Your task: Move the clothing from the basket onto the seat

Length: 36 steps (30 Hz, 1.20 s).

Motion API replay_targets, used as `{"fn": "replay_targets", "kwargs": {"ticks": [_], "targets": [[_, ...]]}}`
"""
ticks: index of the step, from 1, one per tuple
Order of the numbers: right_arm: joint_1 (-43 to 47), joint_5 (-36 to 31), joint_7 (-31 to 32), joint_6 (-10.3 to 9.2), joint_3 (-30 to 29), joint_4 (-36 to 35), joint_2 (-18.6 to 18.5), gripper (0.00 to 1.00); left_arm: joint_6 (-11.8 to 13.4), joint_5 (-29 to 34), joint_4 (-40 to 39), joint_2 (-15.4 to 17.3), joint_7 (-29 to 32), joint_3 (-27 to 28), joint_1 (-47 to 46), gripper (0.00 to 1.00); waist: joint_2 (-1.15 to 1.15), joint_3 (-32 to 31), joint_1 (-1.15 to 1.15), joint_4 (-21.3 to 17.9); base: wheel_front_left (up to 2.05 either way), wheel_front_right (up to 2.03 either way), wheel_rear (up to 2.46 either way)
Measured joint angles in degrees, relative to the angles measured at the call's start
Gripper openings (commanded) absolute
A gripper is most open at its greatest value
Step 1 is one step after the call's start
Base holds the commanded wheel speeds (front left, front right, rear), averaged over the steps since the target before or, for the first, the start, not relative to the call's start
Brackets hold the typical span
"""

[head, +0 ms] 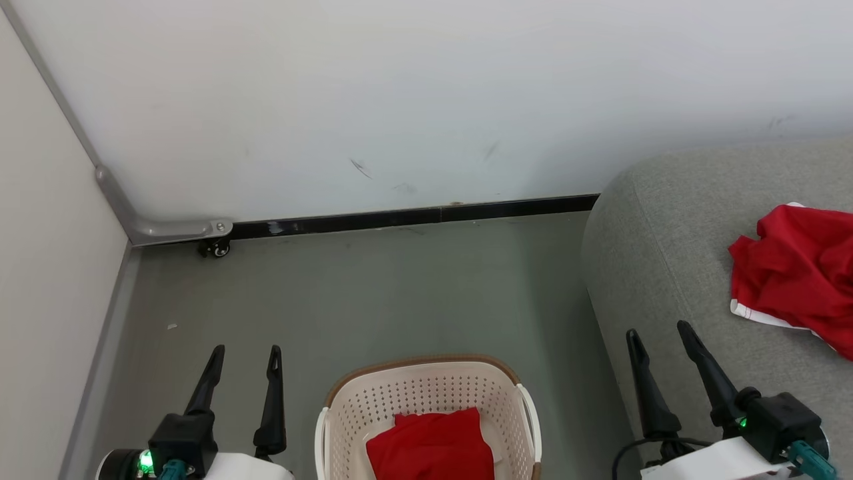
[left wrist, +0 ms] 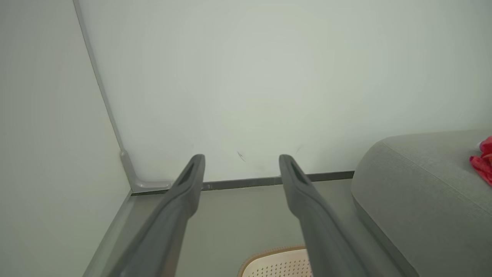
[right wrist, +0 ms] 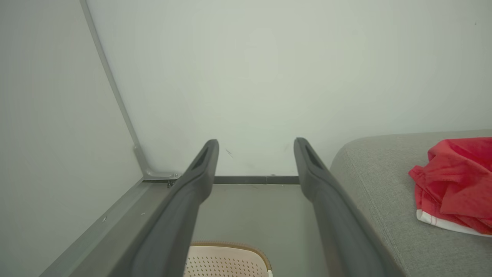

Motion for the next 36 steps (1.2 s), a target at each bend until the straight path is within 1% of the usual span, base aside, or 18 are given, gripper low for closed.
{"fn": "replay_targets", "kwargs": {"ticks": [6, 11, 17, 19, 24, 33, 36], "targets": [[0.08, -0.02, 0.07, 0.00, -2.15, -1.71, 0.08, 1.00, -1.01, 0.79, 1.11, 0.49, 0.00, -1.66, -1.15, 1.00, 0.00, 1.23, 0.00, -0.33, 0.00, 0.00, 0.00], [1.12, -1.20, 0.07, 0.00, -4.04, -3.66, 0.16, 1.00, -2.65, 1.85, 3.27, 0.56, 0.00, -3.61, -2.93, 1.00, 0.00, 2.58, 0.00, -0.81, 0.00, 0.00, 0.00], [1.48, -1.94, 0.05, 0.00, -6.38, -6.33, 0.33, 1.00, -3.59, 3.43, 6.01, 0.77, 0.00, -5.67, -5.33, 1.00, 0.00, 4.62, 0.00, -1.61, 0.00, 0.00, 0.00], [1.48, -2.04, 0.04, 0.00, -6.83, -7.25, 0.34, 1.00, -4.41, 3.87, 7.22, 1.00, 0.01, -6.36, -6.15, 1.00, 0.00, 5.38, 0.00, -1.90, 0.00, 0.00, 0.00], [1.43, -2.16, 0.03, 0.00, -6.90, -9.40, 0.35, 1.00, -5.80, 5.23, 10.27, 1.77, 0.18, -8.02, -7.96, 1.00, 0.00, 7.56, 0.00, -2.66, 0.00, 0.00, 0.00], [1.05, -2.16, 0.02, 0.00, -6.45, -13.45, 0.38, 1.00, -7.05, 7.31, 15.84, 2.24, 1.11, -10.12, -11.09, 1.00, 0.00, 12.27, 0.00, -4.22, 0.00, 0.00, 0.00], [1.03, -1.67, -0.03, 0.00, -6.99, -14.45, 0.40, 1.00, -7.60, 8.92, 18.08, 2.86, 1.56, -11.49, -13.06, 1.00, 0.00, 14.05, 0.00, -4.84, 0.00, 0.00, 0.00]]}}
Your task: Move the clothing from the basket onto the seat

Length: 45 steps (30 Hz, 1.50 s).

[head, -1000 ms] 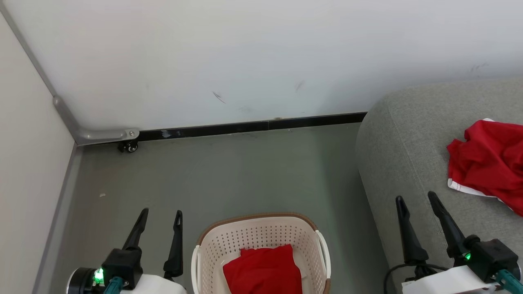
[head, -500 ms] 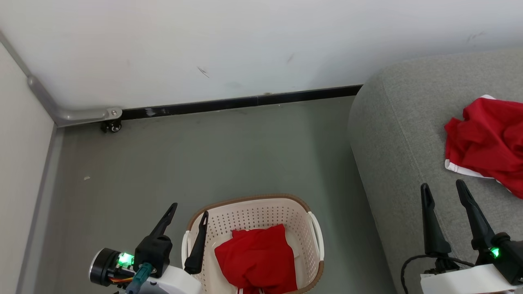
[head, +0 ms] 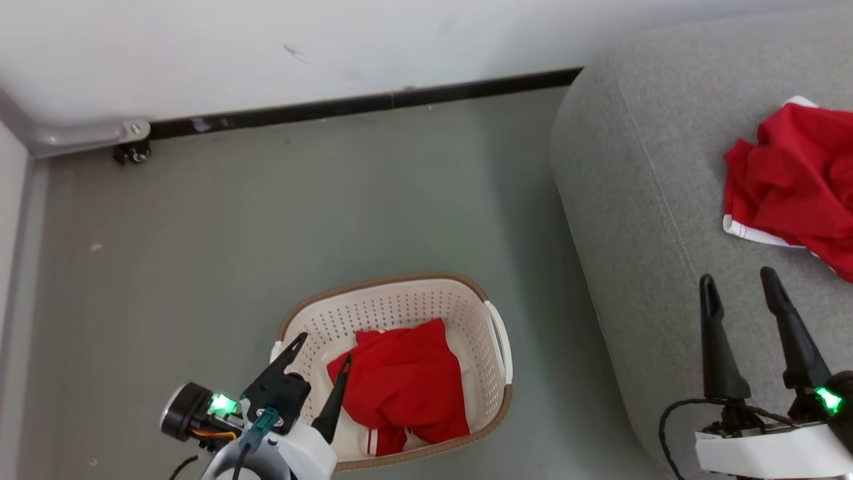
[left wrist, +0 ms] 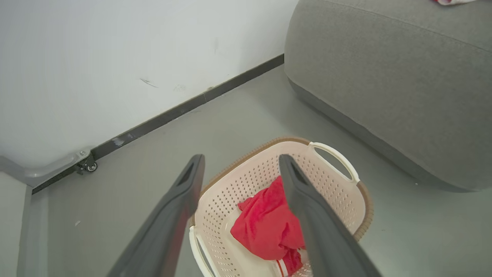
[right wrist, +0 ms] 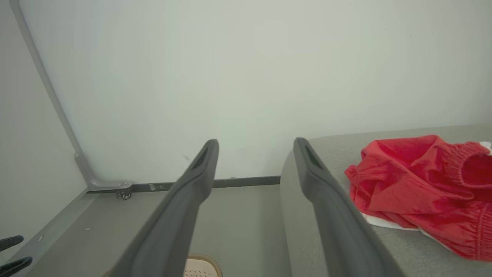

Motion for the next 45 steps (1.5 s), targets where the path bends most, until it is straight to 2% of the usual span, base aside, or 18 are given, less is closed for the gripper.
{"fn": "replay_targets", "kwargs": {"ticks": [12, 21, 25, 33, 45], "targets": [[-0.09, 0.99, -0.54, 0.00, -1.63, -2.93, 0.09, 1.00, -0.85, 5.04, 7.58, 2.64, 1.56, -2.80, -6.44, 1.00, 0.00, 8.08, 0.00, -3.02, 0.00, 0.00, 0.00], [-2.10, 2.54, -1.22, 0.00, -0.13, -3.43, 0.16, 1.00, -1.47, 8.62, 12.22, 3.59, 3.04, -5.50, -11.23, 1.00, 0.00, 14.27, 0.00, -5.40, 0.00, 0.00, 0.00], [-3.33, 3.44, -1.43, 0.00, 0.77, -3.43, 0.16, 1.00, -2.71, 10.73, 13.86, 5.15, 3.46, -7.66, -13.51, 1.00, 0.00, 16.87, 0.00, -6.44, 0.00, 0.00, 0.00], [-4.75, 4.76, -2.04, 0.00, 2.61, -2.85, 0.18, 1.00, -3.44, 13.86, 15.74, 4.97, 4.09, -10.77, -18.53, 1.00, 0.00, 21.69, 0.00, -8.50, 0.00, 0.00, 0.00], [-8.50, 6.60, -2.92, 0.00, 4.42, -1.67, 0.19, 1.00, -3.99, 15.72, 20.96, 6.70, 7.84, -10.72, -23.60, 1.00, 0.00, 28.27, 0.00, -11.35, 0.00, 0.00, 0.00]]}}
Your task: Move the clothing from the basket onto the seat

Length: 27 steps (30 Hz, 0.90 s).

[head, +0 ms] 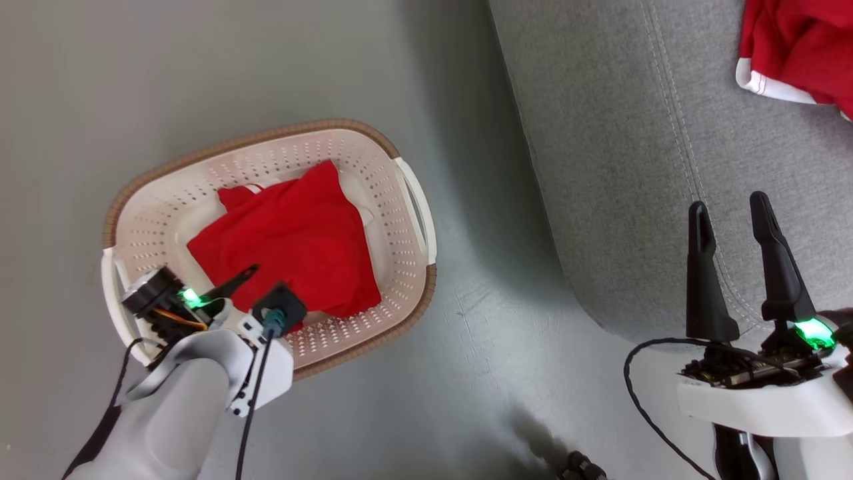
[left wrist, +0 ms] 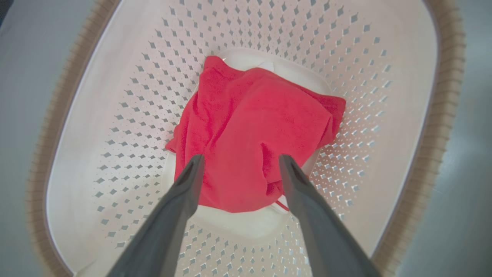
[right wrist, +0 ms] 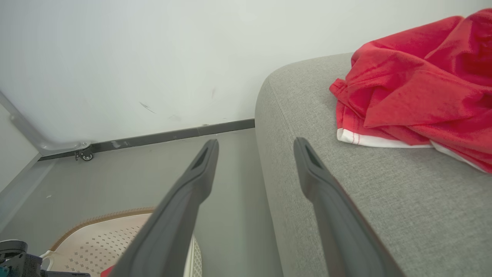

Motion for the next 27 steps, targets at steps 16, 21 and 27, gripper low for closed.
{"fn": "replay_targets", "kwargs": {"ticks": [16, 21, 27], "targets": [[-6.31, 2.29, -0.53, 0.00, 2.90, 1.91, 0.00, 1.00, 0.36, -1.27, 3.81, 0.69, 4.47, 2.37, -4.49, 1.00, 0.00, 7.07, 0.00, -3.03, 0.00, 0.00, 0.00], [-7.49, 2.55, -0.53, 0.00, 3.07, 2.55, 0.00, 1.00, 2.22, 0.69, 4.89, 2.54, 6.35, 1.82, -6.43, 1.00, 0.00, 8.73, 0.00, -3.91, 0.00, 0.00, 0.00], [-9.38, 3.57, -0.53, 0.00, 3.01, 2.58, -0.01, 1.00, 4.63, 1.46, 6.51, 3.12, 8.93, 1.90, -7.87, 1.00, 0.00, 10.40, 0.00, -4.92, 0.00, 0.00, 0.00]]}}
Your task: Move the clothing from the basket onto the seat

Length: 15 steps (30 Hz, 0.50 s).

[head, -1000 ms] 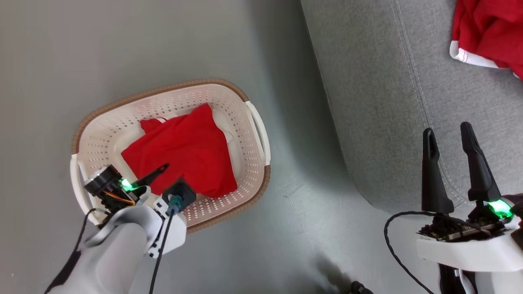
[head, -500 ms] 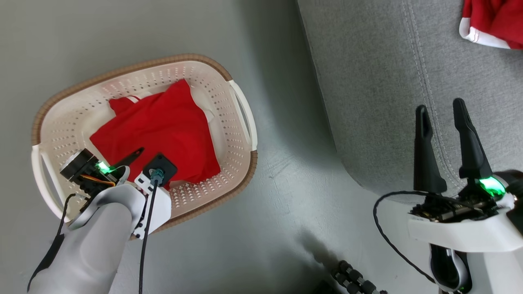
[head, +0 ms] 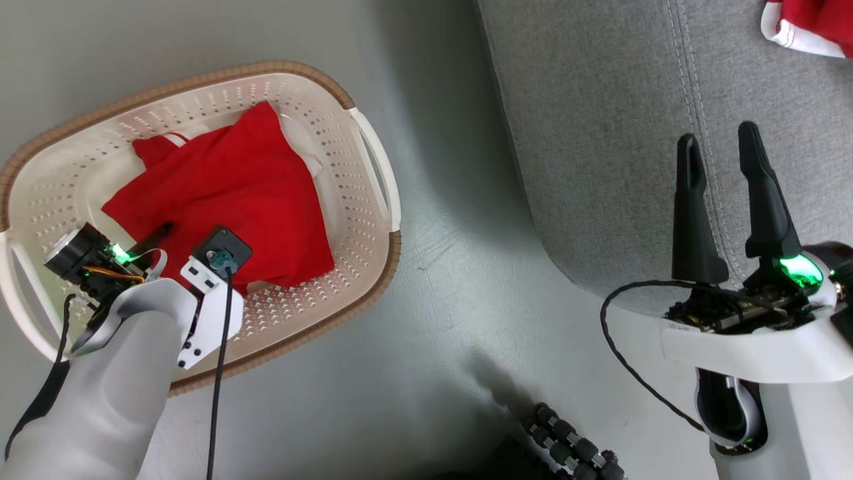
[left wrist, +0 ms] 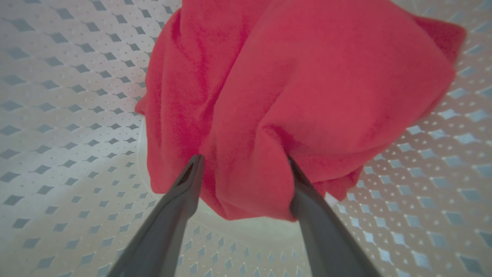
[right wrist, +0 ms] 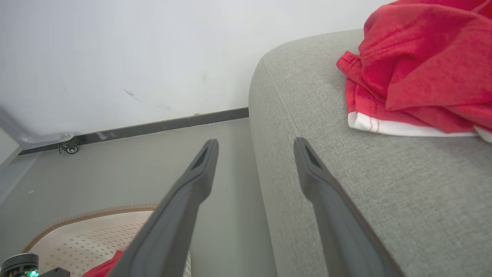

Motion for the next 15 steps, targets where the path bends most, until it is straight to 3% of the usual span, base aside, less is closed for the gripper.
{"fn": "replay_targets", "kwargs": {"ticks": [2, 3, 4, 5, 6, 7, 15], "targets": [[-0.82, 0.44, 0.00, 0.00, 0.33, -0.01, 0.00, 1.00, 0.10, 0.01, 0.08, -0.20, 0.30, -0.04, -0.11, 0.96, 0.00, 0.45, 0.00, -0.29, 0.00, 0.00, 0.00], [-1.15, 0.58, 0.00, 0.00, 0.48, -0.01, 0.00, 1.00, 0.29, 0.05, 0.19, -0.23, 0.44, -0.04, -0.20, 0.77, 0.00, 0.65, 0.00, -0.43, 0.00, 0.00, 0.00], [-1.33, 0.75, 0.00, 0.00, 0.66, -0.02, 0.00, 1.00, 0.54, 0.05, 0.30, -0.19, 0.44, -0.01, -0.25, 0.49, 0.00, 0.83, 0.00, -0.57, 0.00, 0.00, 0.00], [-1.75, 0.80, 0.00, 0.00, 0.83, 0.02, 0.00, 1.00, 0.57, 0.05, 0.44, -0.09, 0.44, 0.03, -0.26, 0.37, 0.00, 0.99, 0.00, -0.72, 0.00, 0.00, 0.00], [-2.07, 0.88, 0.00, 0.00, 1.01, 0.02, 0.00, 1.00, 0.63, 0.05, 0.63, 0.00, 0.44, 0.09, -0.26, 0.12, 0.00, 1.13, 0.00, -0.86, 0.00, 0.00, 0.00], [-2.35, 1.19, -0.01, 0.00, 1.22, 0.04, 0.00, 1.00, 0.85, 0.04, 0.83, 0.09, 0.42, 0.14, -0.26, 0.00, 0.00, 1.25, 0.00, -1.03, 0.00, 0.00, 0.00], [-3.81, 1.44, -0.08, 0.00, 0.04, 0.71, 0.00, 1.00, 1.55, -0.63, 0.73, -0.81, -1.30, 0.63, -0.26, 0.00, 0.00, 0.64, 0.00, -1.36, 0.00, 0.00, 0.00]]}}
